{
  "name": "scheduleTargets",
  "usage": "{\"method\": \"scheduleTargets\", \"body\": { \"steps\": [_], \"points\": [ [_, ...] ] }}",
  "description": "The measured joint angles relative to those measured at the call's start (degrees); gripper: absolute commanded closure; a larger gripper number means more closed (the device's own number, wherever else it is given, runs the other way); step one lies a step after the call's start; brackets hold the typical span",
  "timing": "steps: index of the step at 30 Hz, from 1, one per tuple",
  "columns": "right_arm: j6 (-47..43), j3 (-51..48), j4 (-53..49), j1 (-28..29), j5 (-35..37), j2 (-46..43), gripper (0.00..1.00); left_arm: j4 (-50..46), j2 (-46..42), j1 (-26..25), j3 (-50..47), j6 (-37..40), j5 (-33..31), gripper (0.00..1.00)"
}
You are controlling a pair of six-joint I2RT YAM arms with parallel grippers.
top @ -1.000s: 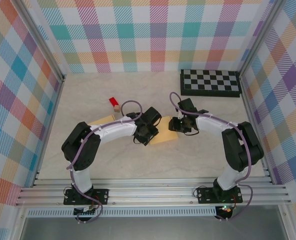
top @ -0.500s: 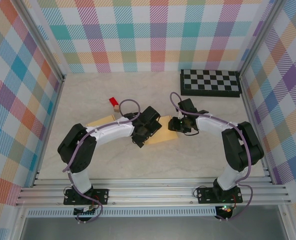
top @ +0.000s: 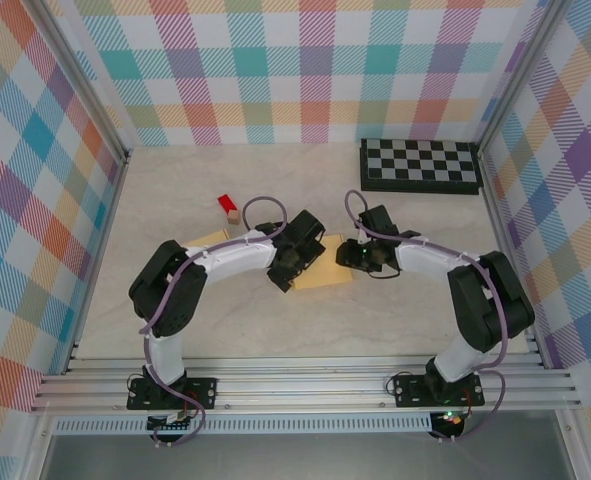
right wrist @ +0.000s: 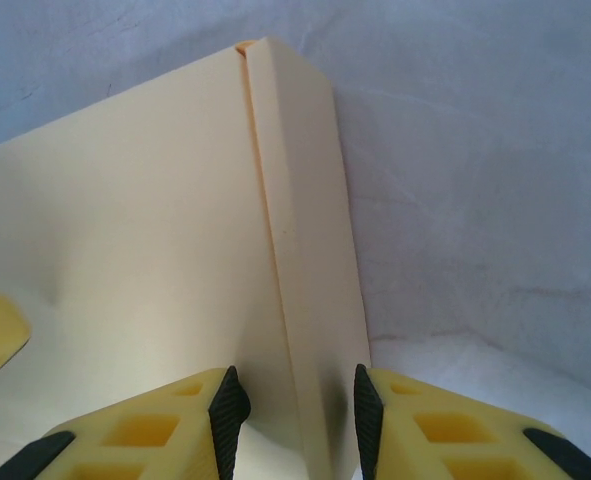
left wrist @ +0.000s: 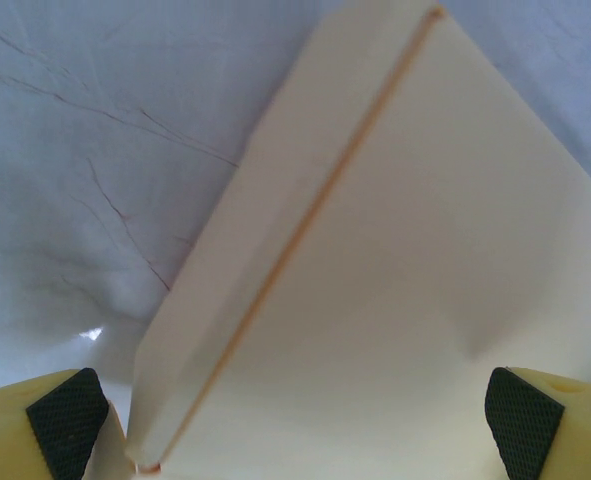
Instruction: Fold the paper box
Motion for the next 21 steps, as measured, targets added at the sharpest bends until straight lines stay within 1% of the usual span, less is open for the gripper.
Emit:
{"method": "scheduleTargets", "body": {
  "steps": [5,10,16,21],
  "points": [
    [3.0,-4.1,1.5,1.2,-0.8,-3.3,0.63,0.1,0.4,0.6,-0.3,0.2,-1.0,0.0],
    [4.2,-4.2,1.9,2.5,-0.1,-3.3,0.63,0.1,0.5,0.9,-0.5,0.4,-1.0,0.0],
    [4.5,-4.2,1.9,3.0,0.7,-3.3,0.63,-3.1,2.0,1.0,2.3,1.5,-1.2,0.0],
    [4.7,-4.2,2.1,3.2,1.0,-3.3,0.63,-3.7,2.4,1.1,3.0,1.6,-1.2,0.01]
  ]
}}
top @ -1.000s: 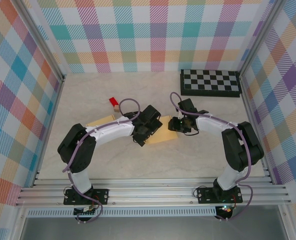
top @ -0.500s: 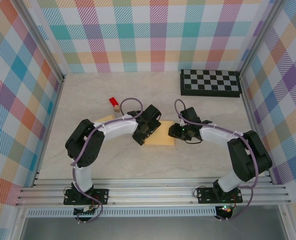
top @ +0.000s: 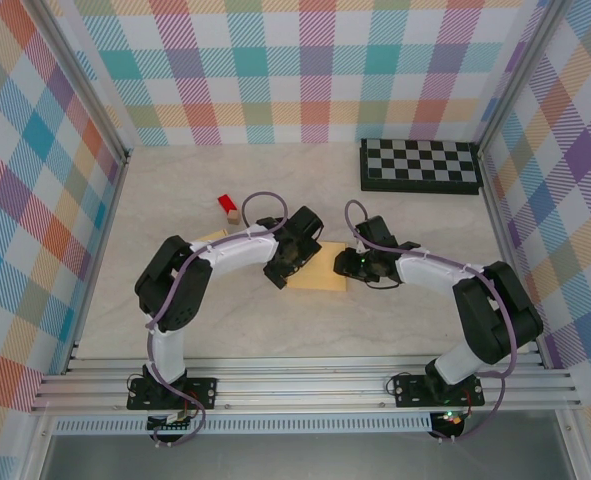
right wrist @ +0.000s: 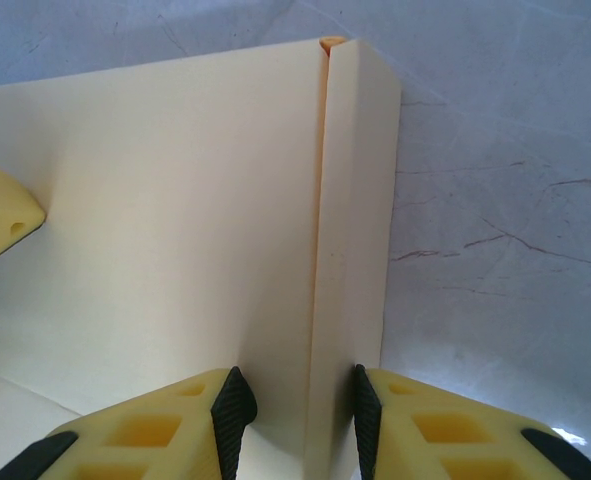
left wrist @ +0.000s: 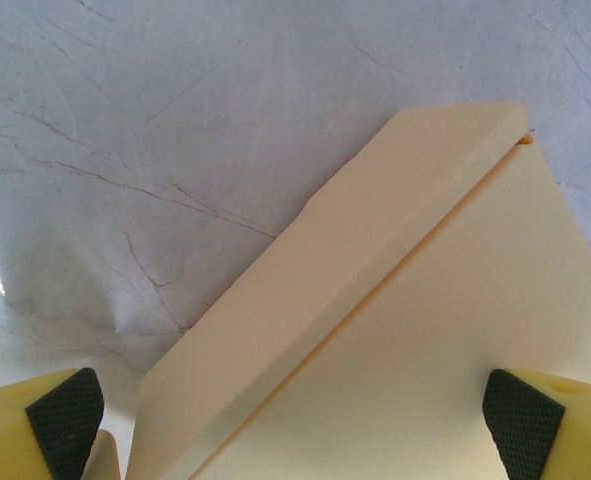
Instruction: Fold the paper box
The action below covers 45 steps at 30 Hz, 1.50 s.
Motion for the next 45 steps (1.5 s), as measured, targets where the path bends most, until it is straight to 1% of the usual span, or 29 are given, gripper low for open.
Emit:
{"method": "scheduleTargets", "body": {
  "steps": [8,14,18,19,26,29,32,35,37,41,45],
  "points": [
    [0.3,0.0,0.5,0.0,0.1,0.3,0.64,4.2,-1.2,0.0,-3.2,-0.8,0.2,0.08],
    [0.6,-0.4,1.9,0.0,1.0,0.4,0.64,11.1,-3.3,0.1,-8.2,-3.8,1.1,0.1],
    [0.6,-0.5,2.8,0.0,1.6,0.5,0.64,13.6,-4.2,0.3,-10.2,-5.6,1.8,0.17],
    [0.6,-0.5,3.0,0.0,1.8,0.6,0.63,13.8,-4.3,0.3,-10.4,-5.9,1.8,0.17],
    [0.8,-0.6,3.9,0.0,2.8,0.7,0.64,16.1,-5.0,0.3,-12.0,-8.0,2.0,0.17],
    [0.8,-0.6,4.1,0.0,3.1,0.7,0.63,16.2,-5.0,0.3,-12.0,-8.5,2.0,0.14],
    [0.8,-0.6,4.1,0.0,3.2,0.7,0.63,14.5,-4.8,0.4,-10.8,-7.5,1.8,0.12],
    [0.7,-0.6,4.1,0.0,2.8,0.7,0.63,11.7,-4.2,0.5,-8.9,-5.4,1.0,0.08],
    [0.7,-0.6,4.0,0.1,2.3,0.7,0.63,10.5,-3.8,0.8,-8.1,-4.2,0.9,0.08],
    [0.7,-0.6,4.0,0.2,2.2,0.7,0.63,10.3,-3.5,1.2,-7.9,-3.1,1.4,0.08],
    [0.7,-0.6,3.9,0.3,2.1,0.7,0.63,10.0,-2.8,1.6,-7.1,-2.8,1.7,0.02]
  ]
}}
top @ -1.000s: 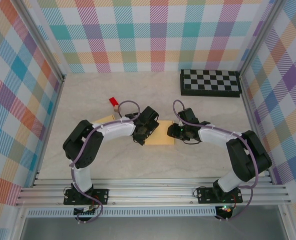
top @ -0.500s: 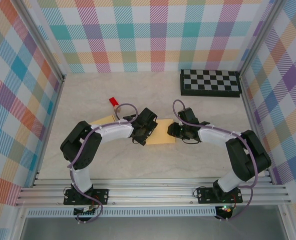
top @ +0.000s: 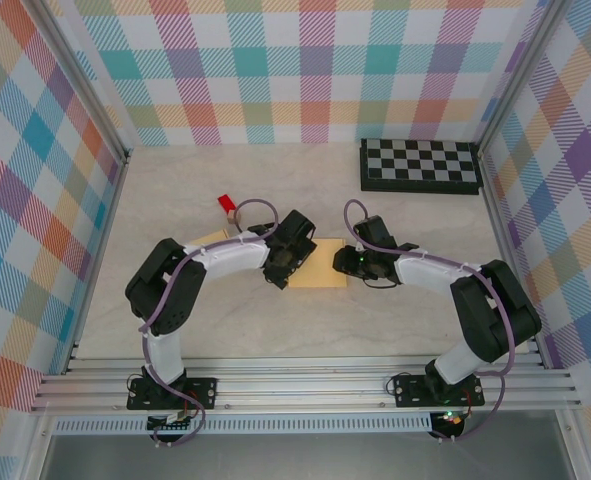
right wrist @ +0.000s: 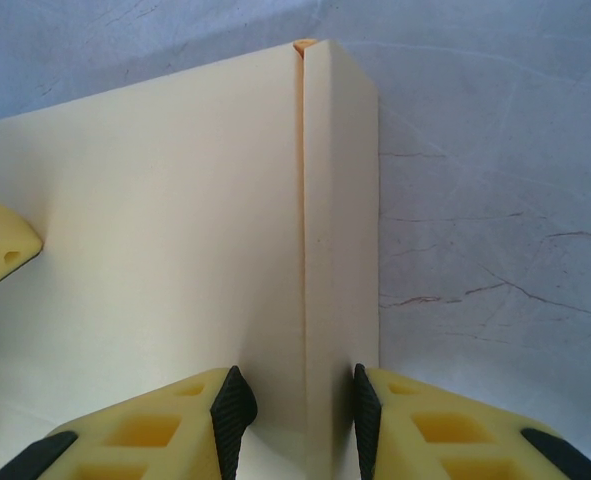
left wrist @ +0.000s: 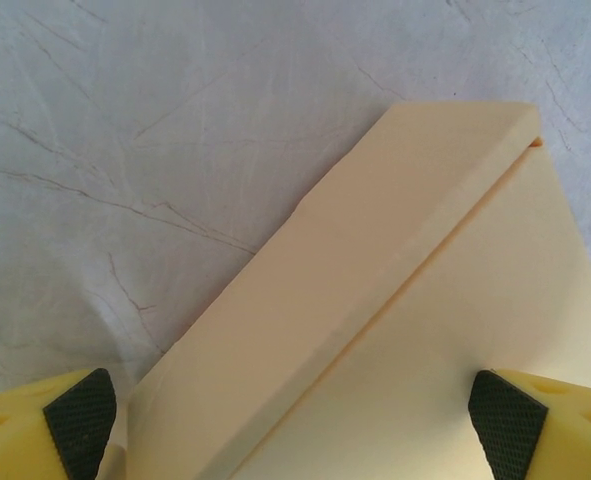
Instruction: Fold the paper box
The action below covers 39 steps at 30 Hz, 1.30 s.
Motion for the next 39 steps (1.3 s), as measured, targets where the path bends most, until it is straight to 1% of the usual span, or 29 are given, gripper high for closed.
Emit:
{"method": "scheduleTargets", "body": {
  "steps": [7,12,15,19,22,26,29,32,39],
  "points": [
    [0.0,0.0,-0.1,0.0,0.0,0.0,0.63,-2.0,1.4,0.2,2.3,1.2,-0.2,0.03],
    [0.0,0.0,-0.4,0.0,0.1,-0.2,0.6,-2.6,1.7,0.3,2.7,1.3,0.1,0.04],
    [-0.1,0.0,-2.2,0.3,-0.1,-1.1,0.58,-2.5,1.7,0.4,2.7,1.4,0.2,0.05],
    [-0.7,0.0,-7.0,1.2,-0.6,-3.3,0.58,-1.3,2.1,0.4,2.7,1.4,0.3,0.05],
    [-1.4,0.0,-10.7,1.5,-1.0,-5.0,0.6,-0.4,2.2,0.4,2.7,1.4,0.3,0.05],
    [-1.8,0.0,-12.9,1.6,-1.5,-5.6,0.63,-0.3,2.3,0.5,2.7,1.5,0.2,0.05],
    [-1.9,0.0,-13.0,1.6,-1.9,-5.7,0.66,-0.3,2.3,0.5,2.7,1.6,0.2,0.05],
    [-2.2,-0.2,-12.7,1.6,-2.1,-5.6,0.71,-0.3,2.3,0.5,2.7,1.6,0.2,0.06],
    [-4.6,-1.8,-10.1,1.6,-1.9,-5.6,0.72,-0.2,2.3,0.7,2.7,2.5,0.2,0.06]
  ]
}}
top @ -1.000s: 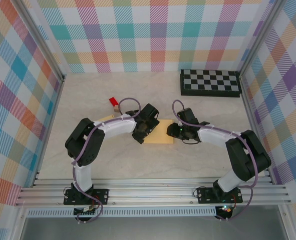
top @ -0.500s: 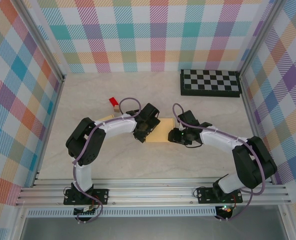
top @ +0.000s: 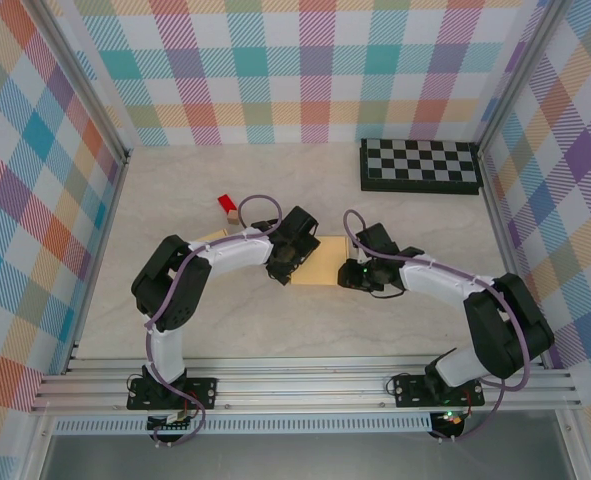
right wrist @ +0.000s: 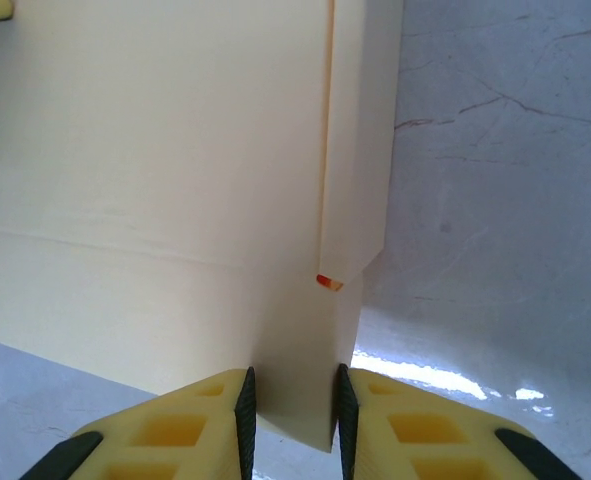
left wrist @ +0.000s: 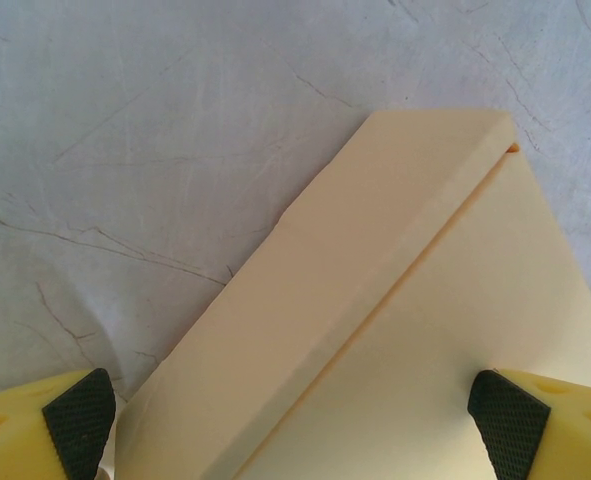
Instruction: Fold the paper box
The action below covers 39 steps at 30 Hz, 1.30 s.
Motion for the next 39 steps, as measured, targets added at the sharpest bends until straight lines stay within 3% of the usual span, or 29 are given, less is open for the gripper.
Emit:
{"method": "scheduleTargets", "body": {
  "steps": [19,29,39],
  "points": [
    [-7.7,-10.2,17.6,0.0,3.3,-0.9,0.81,1.5,0.6,0.5,-0.1,1.4,0.1,0.07],
    [-3.8,-10.6,18.8,0.2,7.5,2.1,0.83,3.3,1.3,0.8,0.0,1.4,0.0,0.08],
    [-0.7,-10.7,18.8,-0.8,6.0,1.5,0.83,3.5,1.6,0.9,0.3,1.4,-0.1,0.08]
  ]
}}
